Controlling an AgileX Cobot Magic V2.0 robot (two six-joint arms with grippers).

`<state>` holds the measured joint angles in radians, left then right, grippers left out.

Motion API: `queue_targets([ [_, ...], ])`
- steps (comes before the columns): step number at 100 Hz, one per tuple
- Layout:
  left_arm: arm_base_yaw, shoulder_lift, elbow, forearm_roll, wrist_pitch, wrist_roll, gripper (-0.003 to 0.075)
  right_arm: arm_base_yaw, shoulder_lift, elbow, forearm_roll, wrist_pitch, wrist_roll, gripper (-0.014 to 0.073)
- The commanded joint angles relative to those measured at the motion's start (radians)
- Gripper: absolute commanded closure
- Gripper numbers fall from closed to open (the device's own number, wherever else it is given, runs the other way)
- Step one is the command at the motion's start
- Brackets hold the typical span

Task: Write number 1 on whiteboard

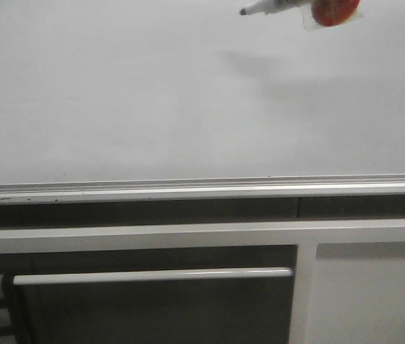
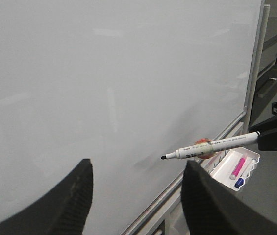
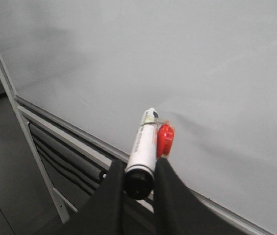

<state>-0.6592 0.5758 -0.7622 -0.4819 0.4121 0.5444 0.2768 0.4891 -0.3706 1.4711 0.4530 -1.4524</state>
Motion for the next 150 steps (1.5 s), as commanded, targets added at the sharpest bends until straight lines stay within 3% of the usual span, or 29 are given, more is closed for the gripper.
queue_targets([
  [1,0.001,0.004,-0.023,-0.025,-0.067,-0.009,0.0353,-0.001,0.025,-0.048,0.054,0.001,-0.028,0.0636],
  [49,0.001,0.004,-0.023,-0.025,-0.073,-0.006,0.0353,-0.001,0.124,-0.061,0.111,-0.013,-0.122,0.0636],
  [150,0.001,0.004,-0.023,-0.022,-0.084,-0.004,0.0353,-0.001,0.251,-0.061,0.111,-0.086,-0.13,0.0636],
])
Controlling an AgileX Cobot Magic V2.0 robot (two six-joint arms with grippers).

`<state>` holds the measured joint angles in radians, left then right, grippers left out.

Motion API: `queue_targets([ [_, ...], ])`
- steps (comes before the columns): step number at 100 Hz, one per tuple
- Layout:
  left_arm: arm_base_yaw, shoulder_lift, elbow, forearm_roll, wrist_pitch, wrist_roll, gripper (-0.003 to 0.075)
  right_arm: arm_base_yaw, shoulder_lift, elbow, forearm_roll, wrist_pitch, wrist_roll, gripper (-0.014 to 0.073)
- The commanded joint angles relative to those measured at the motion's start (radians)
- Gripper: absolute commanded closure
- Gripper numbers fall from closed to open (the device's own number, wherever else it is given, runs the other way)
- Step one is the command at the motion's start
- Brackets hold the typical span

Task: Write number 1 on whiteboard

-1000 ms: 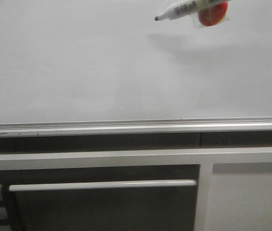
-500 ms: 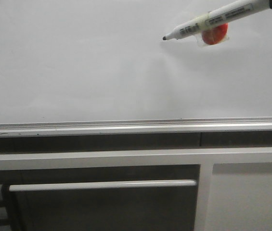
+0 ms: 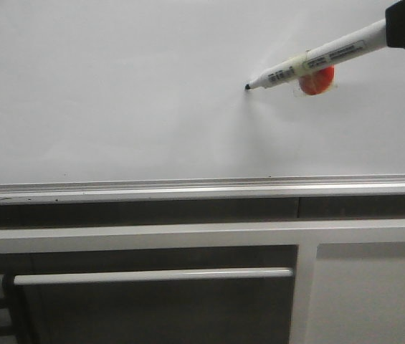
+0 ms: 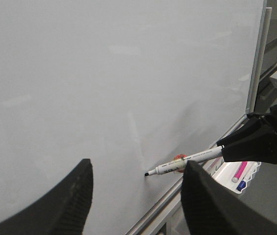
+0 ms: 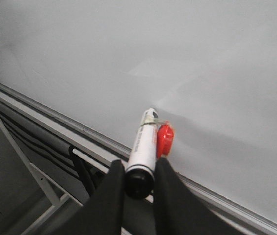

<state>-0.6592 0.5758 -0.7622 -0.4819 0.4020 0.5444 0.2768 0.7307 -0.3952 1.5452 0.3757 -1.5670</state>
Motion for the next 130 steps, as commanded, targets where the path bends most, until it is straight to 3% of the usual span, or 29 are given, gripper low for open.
queue_targets([
  [1,0.001,0.004,-0.023,-0.022,-0.074,-0.004,0.0353,-0.001,0.009,-0.037,0.037,-0.011,-0.015,0.0636],
  [73,0.001,0.004,-0.023,-0.015,-0.079,-0.002,0.0353,-0.001,0.129,-0.031,0.039,-0.042,-0.015,0.0636],
  [84,0.001,0.004,-0.023,-0.011,-0.079,-0.002,0.0353,-0.001,0.128,-0.031,0.039,0.016,-0.015,0.0636],
  [96,0.001,0.002,-0.023,-0.011,-0.079,-0.002,0.0353,-0.001,0.091,-0.032,0.039,0.091,-0.015,0.0636],
  [130,0.001,0.002,-0.023,-0.011,-0.096,-0.002,0.0354,-0.001,-0.165,-0.082,0.044,0.133,0.108,0.0636],
])
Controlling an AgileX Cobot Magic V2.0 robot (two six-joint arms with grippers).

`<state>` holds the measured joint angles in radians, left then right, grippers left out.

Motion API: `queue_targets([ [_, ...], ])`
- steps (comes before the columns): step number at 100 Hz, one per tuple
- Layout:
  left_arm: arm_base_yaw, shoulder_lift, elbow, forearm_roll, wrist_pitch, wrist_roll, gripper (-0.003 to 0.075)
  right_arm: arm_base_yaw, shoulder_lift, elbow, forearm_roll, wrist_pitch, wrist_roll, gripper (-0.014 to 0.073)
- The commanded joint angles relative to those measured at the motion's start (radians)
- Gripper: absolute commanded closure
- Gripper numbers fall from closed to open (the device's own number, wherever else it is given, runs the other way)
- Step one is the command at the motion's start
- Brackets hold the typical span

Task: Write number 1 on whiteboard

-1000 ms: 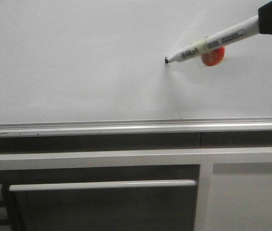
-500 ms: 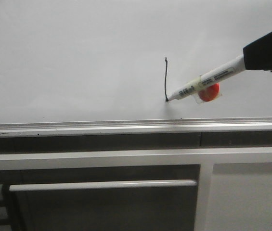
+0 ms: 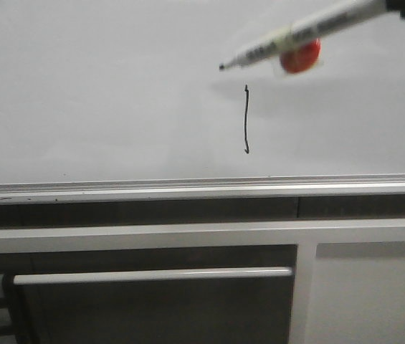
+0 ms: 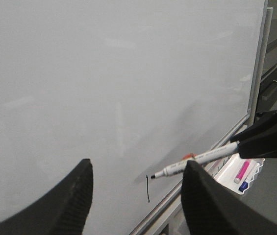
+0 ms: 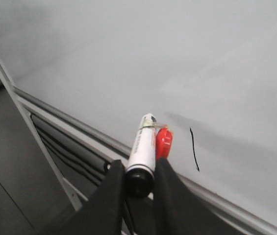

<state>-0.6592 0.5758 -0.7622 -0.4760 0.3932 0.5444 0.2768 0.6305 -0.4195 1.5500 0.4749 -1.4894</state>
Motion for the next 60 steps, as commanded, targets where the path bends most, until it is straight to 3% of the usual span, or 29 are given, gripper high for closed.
queue_targets([
  [1,0.001,0.002,-0.023,-0.016,-0.091,-0.002,0.0354,-0.001,-0.07,-0.063,0.039,0.034,0.03,0.0636],
  [23,0.001,0.002,-0.023,-0.024,-0.108,-0.002,0.0376,-0.001,-0.13,-0.114,0.034,0.058,0.03,0.0636],
  [39,0.001,0.002,-0.023,-0.032,-0.108,-0.002,0.0551,-0.001,-0.131,-0.114,0.034,0.063,0.03,0.0637],
  [50,0.001,0.002,-0.023,-0.03,-0.101,-0.002,0.0735,-0.001,-0.141,-0.114,0.034,0.063,0.032,0.0637],
  [60,0.001,-0.001,-0.023,-0.013,-0.091,-0.002,0.0741,-0.001,-0.166,-0.114,0.034,0.051,0.056,0.0637],
])
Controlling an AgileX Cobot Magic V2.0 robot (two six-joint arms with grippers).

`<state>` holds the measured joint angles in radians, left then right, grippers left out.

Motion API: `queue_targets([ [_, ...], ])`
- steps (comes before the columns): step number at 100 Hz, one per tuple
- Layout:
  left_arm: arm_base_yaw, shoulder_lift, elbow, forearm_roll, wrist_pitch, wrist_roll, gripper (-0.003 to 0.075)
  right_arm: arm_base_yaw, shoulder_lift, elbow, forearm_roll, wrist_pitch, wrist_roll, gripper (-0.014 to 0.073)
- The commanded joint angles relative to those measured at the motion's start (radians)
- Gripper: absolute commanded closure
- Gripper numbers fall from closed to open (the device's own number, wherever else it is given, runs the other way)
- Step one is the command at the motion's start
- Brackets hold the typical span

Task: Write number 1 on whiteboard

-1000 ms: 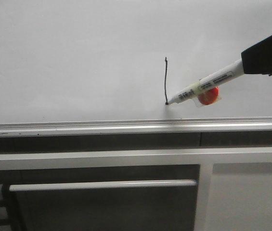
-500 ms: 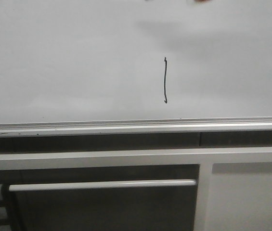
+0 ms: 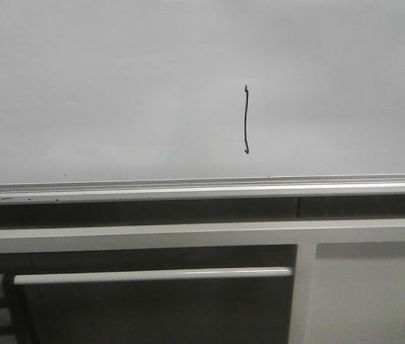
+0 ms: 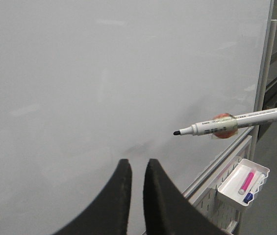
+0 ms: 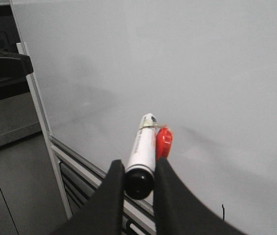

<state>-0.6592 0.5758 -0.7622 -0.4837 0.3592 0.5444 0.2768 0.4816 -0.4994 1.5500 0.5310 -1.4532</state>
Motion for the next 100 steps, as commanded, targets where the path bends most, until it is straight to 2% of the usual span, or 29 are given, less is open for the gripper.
queue_targets([
  [1,0.001,-0.001,-0.021,-0.004,-0.057,-0.002,0.0741,-0.001,-0.02,-0.034,0.034,-0.007,0.026,0.0637],
  [20,0.001,-0.071,0.051,0.003,-0.12,-0.002,0.0741,-0.001,-0.104,0.006,-0.039,-0.052,0.047,0.0637],
  [39,0.001,-0.199,0.177,-0.008,-0.201,-0.009,0.0741,-0.001,-0.193,0.108,-0.045,-0.062,0.072,0.0637],
  [77,0.001,-0.474,0.439,-0.044,-0.199,-0.013,0.0741,-0.001,-0.279,0.257,-0.046,-0.078,0.074,0.0637],
  [92,0.001,-0.528,0.476,-0.069,-0.199,-0.013,0.0741,-0.001,-0.285,0.261,-0.03,-0.06,0.087,0.0637],
  [100,0.001,-0.525,0.476,-0.117,-0.198,-0.013,0.0741,-0.001,-0.278,0.259,-0.03,-0.053,0.138,0.0637],
])
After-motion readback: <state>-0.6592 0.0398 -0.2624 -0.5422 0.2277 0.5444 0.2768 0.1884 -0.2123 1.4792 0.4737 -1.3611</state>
